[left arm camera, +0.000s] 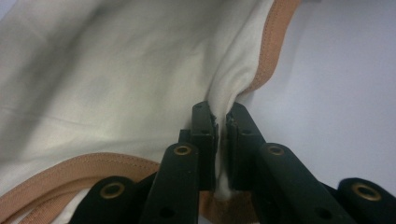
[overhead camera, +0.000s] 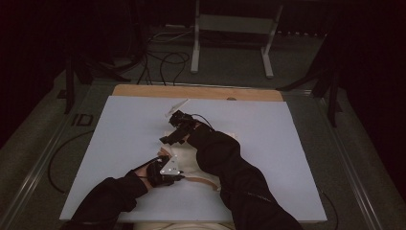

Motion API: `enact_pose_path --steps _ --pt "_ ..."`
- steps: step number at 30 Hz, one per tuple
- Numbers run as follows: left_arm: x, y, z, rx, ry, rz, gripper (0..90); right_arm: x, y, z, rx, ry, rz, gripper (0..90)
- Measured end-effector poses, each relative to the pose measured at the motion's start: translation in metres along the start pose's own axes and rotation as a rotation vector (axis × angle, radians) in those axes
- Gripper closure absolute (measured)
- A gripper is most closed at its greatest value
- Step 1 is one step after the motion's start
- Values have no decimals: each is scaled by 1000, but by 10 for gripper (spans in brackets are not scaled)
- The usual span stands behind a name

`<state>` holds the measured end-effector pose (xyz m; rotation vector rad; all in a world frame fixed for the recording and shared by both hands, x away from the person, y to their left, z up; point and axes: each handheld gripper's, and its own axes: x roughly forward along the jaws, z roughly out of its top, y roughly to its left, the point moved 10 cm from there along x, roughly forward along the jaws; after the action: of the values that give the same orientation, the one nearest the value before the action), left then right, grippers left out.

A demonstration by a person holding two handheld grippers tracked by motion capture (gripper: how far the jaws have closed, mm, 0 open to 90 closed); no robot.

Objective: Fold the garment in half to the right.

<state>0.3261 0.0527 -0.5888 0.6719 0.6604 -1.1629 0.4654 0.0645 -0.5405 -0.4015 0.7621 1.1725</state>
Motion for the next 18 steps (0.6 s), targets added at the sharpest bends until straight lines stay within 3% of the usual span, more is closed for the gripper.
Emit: enact_pose_path --steps 3,4,8,9,12,13,14,15,16,17,18 --pt "0 0 0 -7 -2 -2 840 0 -4 4 24 -19 -14 138" --pt "-1 0 0 -5 -1 -2 841 2 -14 7 71 -19 -65 143" --pt "-2 0 1 -10 -9 0 841 4 -16 9 83 -20 -74 126" --pt "-3 0 2 -8 -15 5 842 9 -18 11 113 -20 -78 122" --pt "-5 0 3 -4 -26 10 842 13 -20 11 130 -12 -94 149" --pt "-6 0 4 -3 -30 13 843 18 -20 10 142 -4 -97 237" --pt "-6 0 4 -2 -32 15 843 18 -20 10 142 -4 -97 237" --pt "-6 0 5 -4 -35 17 843 23 -22 9 165 9 -108 348" --pt "-6 0 5 -4 -35 17 842 23 -22 9 165 9 -108 348" --pt "-6 0 5 -5 -36 16 843 28 -24 7 156 35 -139 432" --pt "-6 0 4 -6 -35 15 843 28 -24 7 156 35 -139 432"
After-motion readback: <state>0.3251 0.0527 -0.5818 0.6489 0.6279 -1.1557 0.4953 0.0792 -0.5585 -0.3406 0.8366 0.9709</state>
